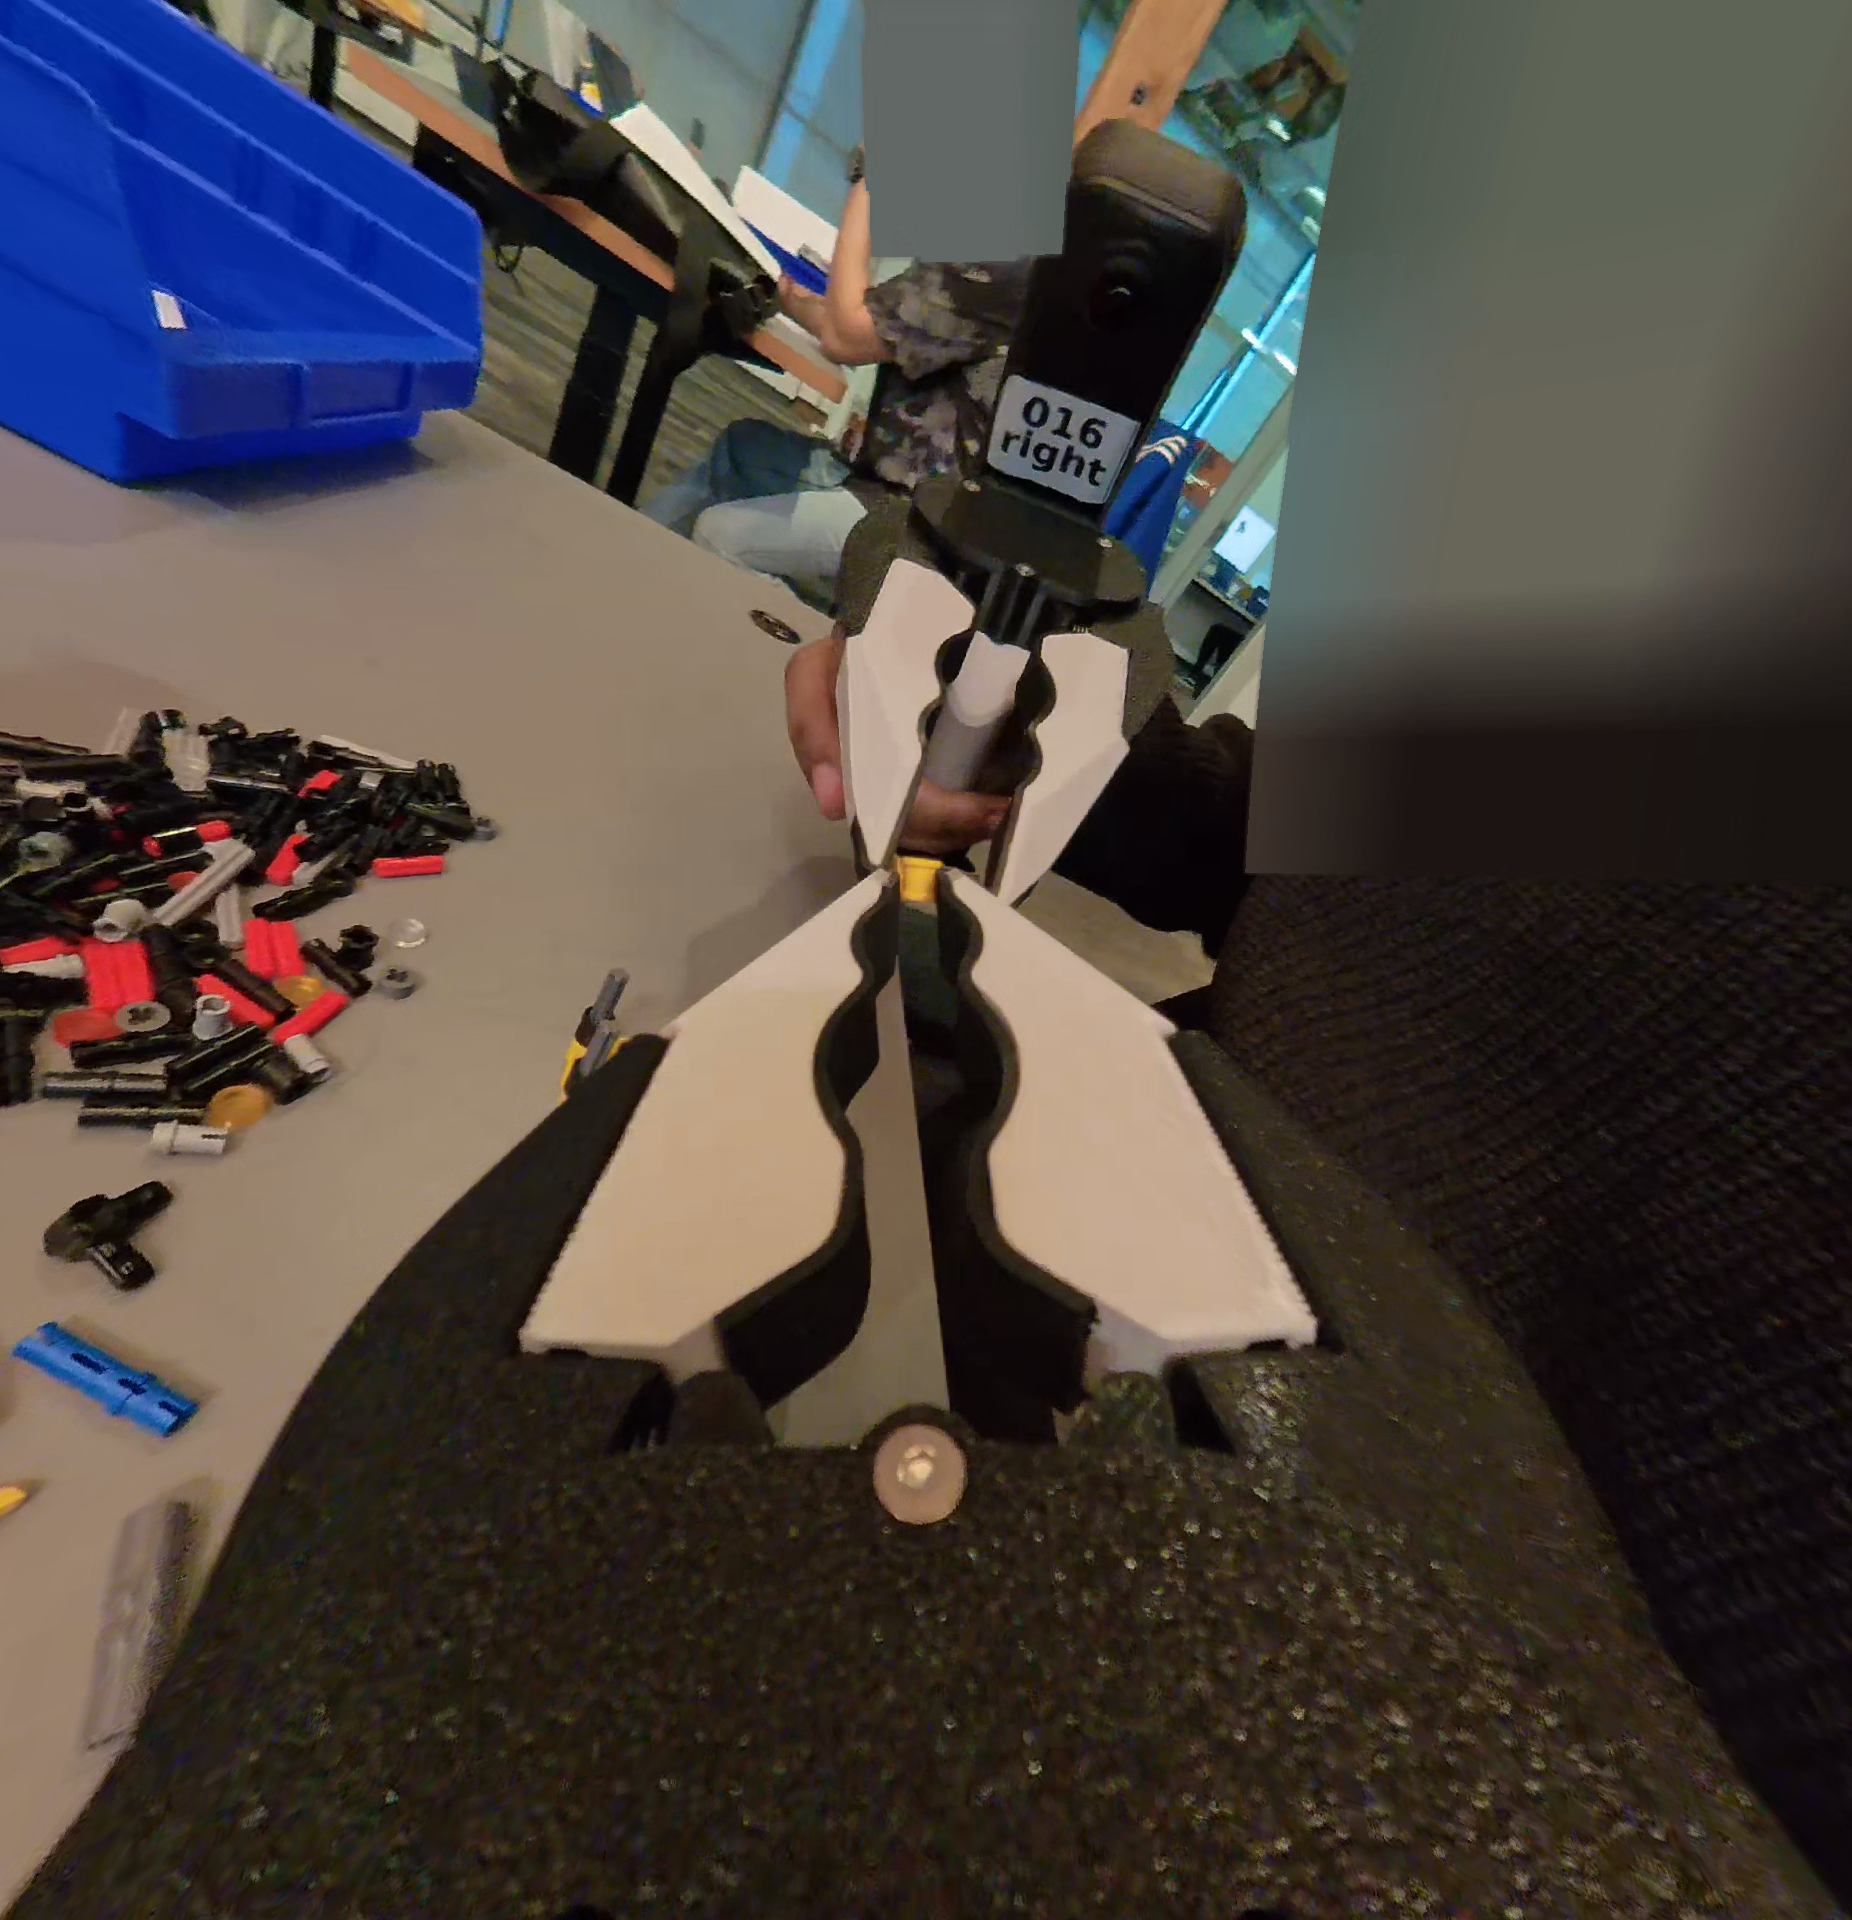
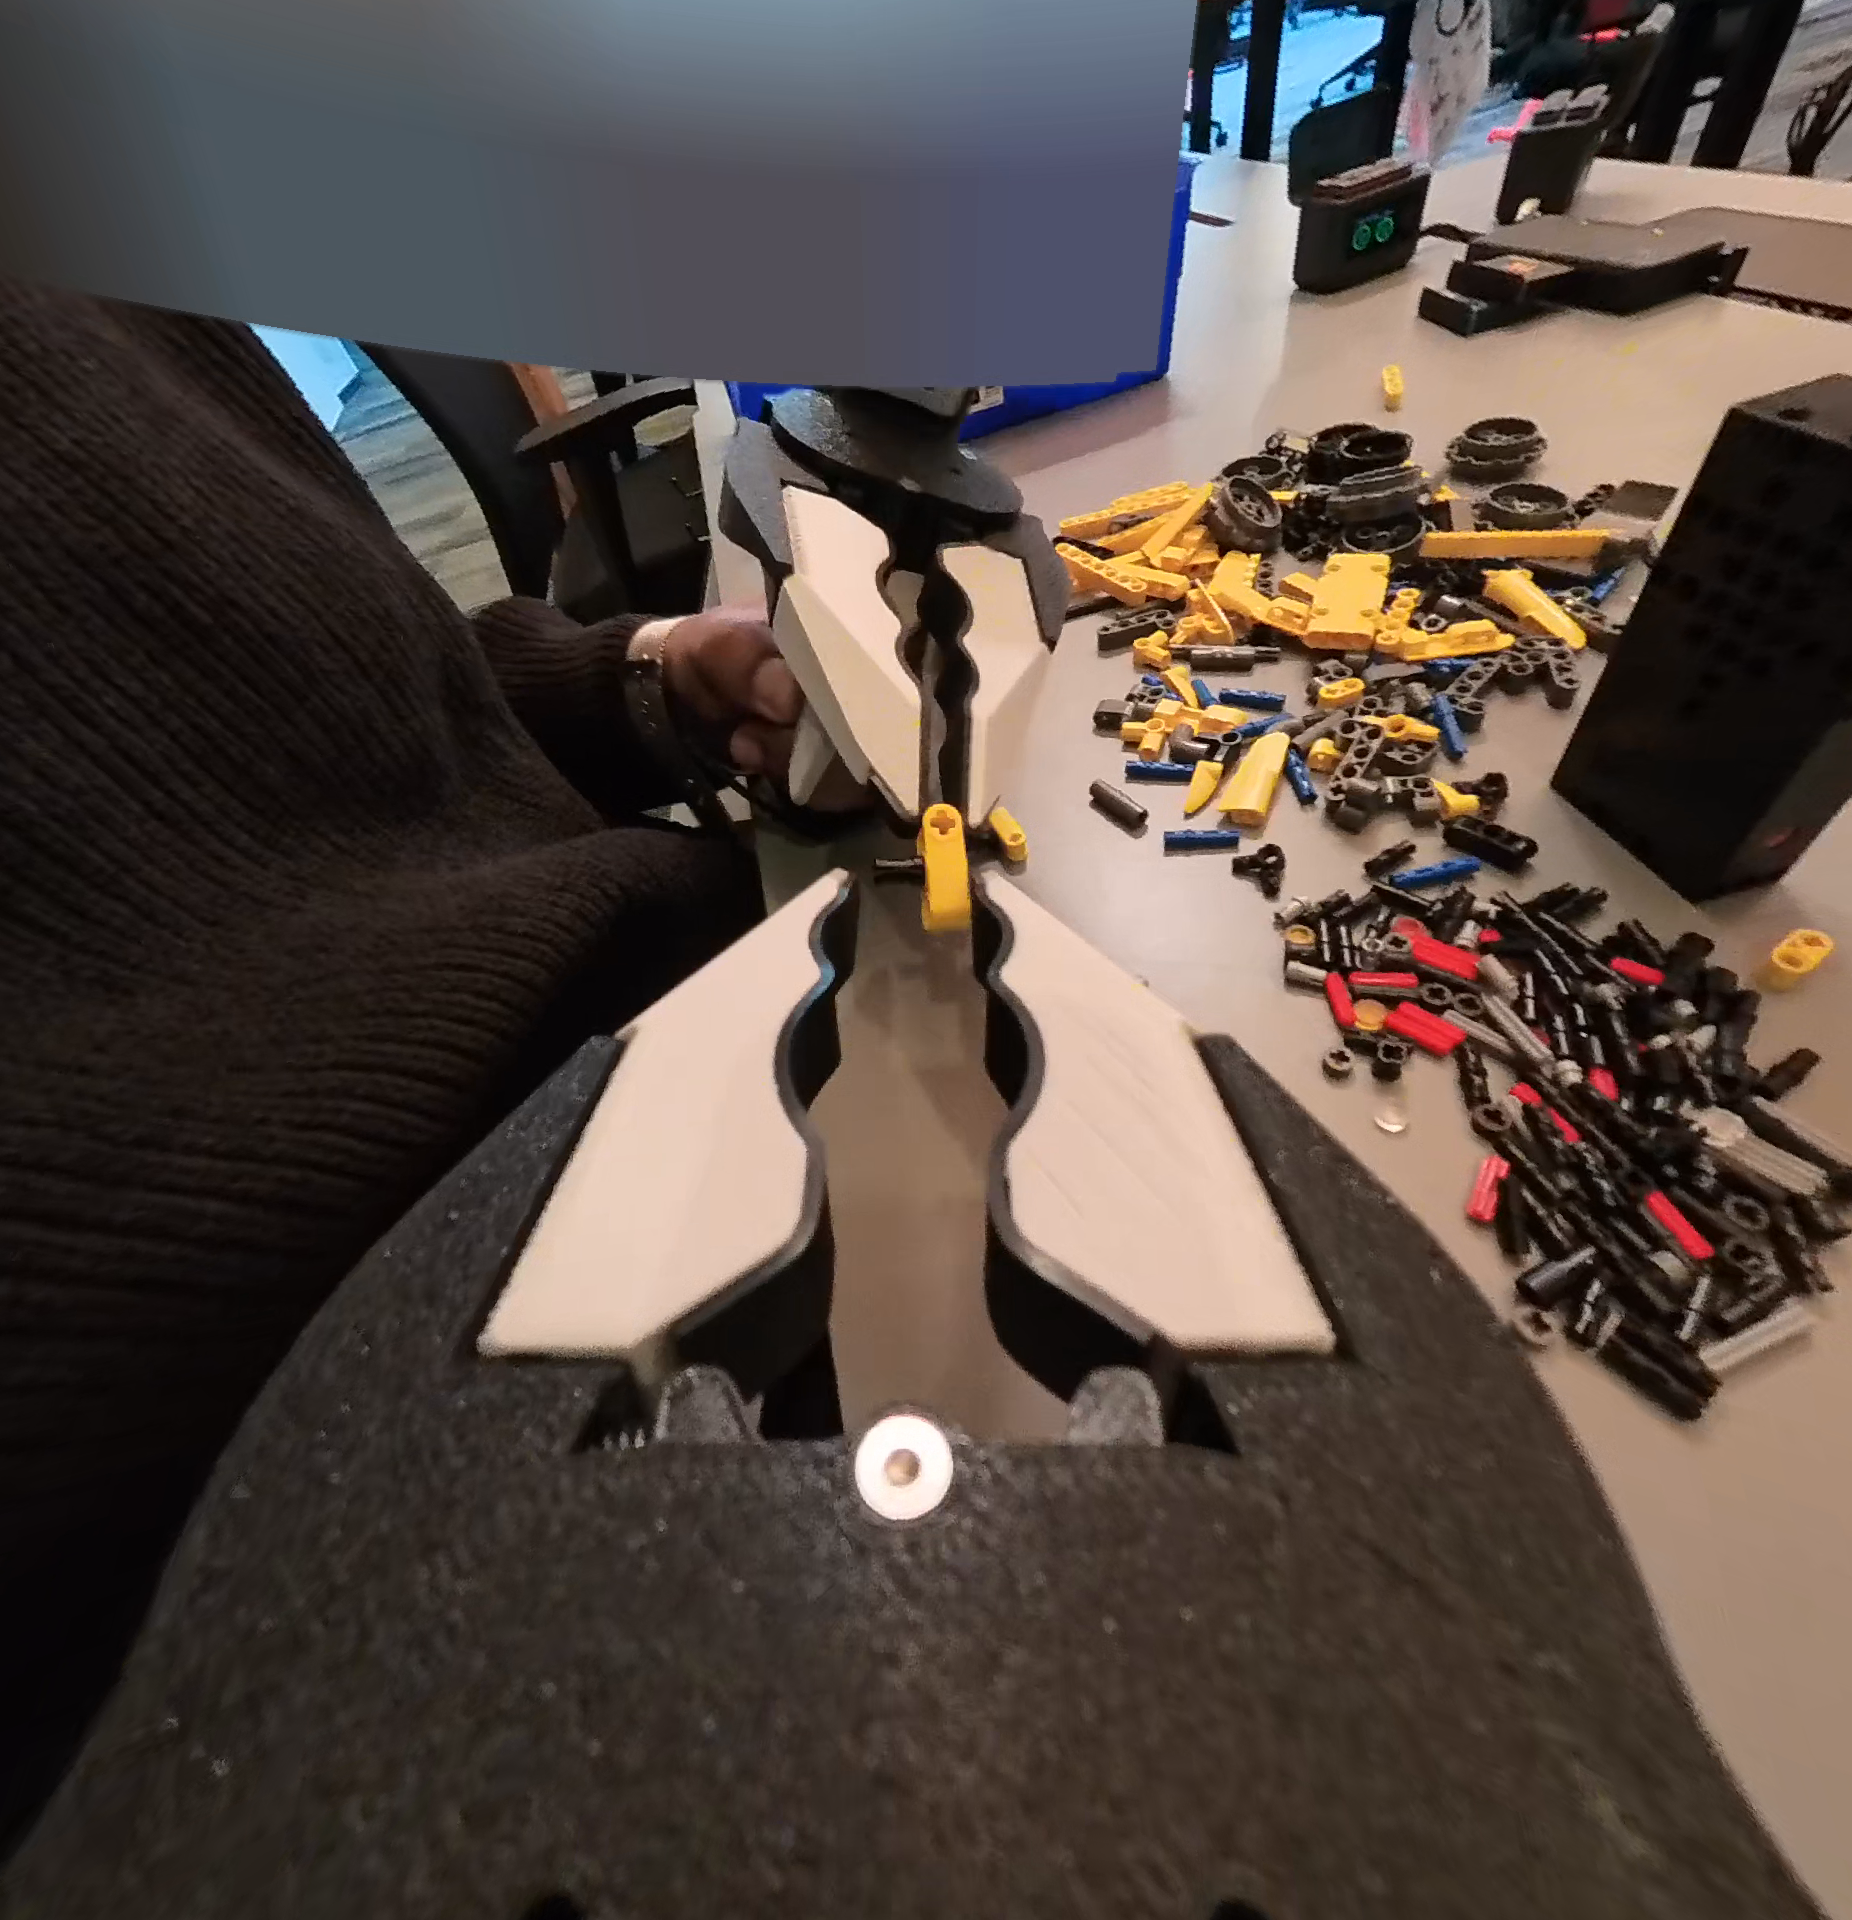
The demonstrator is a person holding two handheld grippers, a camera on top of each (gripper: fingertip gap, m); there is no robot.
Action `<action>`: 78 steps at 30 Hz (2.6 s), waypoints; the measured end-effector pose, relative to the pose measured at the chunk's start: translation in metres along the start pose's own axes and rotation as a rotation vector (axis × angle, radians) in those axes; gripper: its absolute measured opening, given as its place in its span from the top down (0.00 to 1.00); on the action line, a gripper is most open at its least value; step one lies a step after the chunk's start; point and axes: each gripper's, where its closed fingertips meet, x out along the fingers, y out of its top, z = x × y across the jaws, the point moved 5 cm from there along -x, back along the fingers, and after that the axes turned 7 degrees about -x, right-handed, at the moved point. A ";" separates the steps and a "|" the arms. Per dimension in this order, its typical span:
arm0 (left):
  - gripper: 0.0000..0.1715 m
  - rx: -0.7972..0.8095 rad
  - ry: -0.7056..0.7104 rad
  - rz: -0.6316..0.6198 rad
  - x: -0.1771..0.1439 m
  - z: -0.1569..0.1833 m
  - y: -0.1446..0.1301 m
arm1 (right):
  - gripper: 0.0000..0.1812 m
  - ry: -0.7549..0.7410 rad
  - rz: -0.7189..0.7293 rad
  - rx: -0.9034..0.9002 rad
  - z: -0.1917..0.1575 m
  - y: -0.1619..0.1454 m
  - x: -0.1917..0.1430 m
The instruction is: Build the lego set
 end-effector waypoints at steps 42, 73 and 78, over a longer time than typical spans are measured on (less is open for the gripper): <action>0.86 0.074 0.478 -0.237 0.023 -0.048 -0.014 | 0.90 0.090 -0.428 -0.459 0.051 -0.033 0.010; 0.90 0.080 0.452 -0.212 0.021 -0.044 -0.012 | 0.90 0.099 -0.503 -0.443 0.050 -0.035 0.014; 0.93 0.095 0.470 -0.202 0.020 -0.045 -0.010 | 0.90 0.092 -0.533 -0.461 0.050 -0.035 0.015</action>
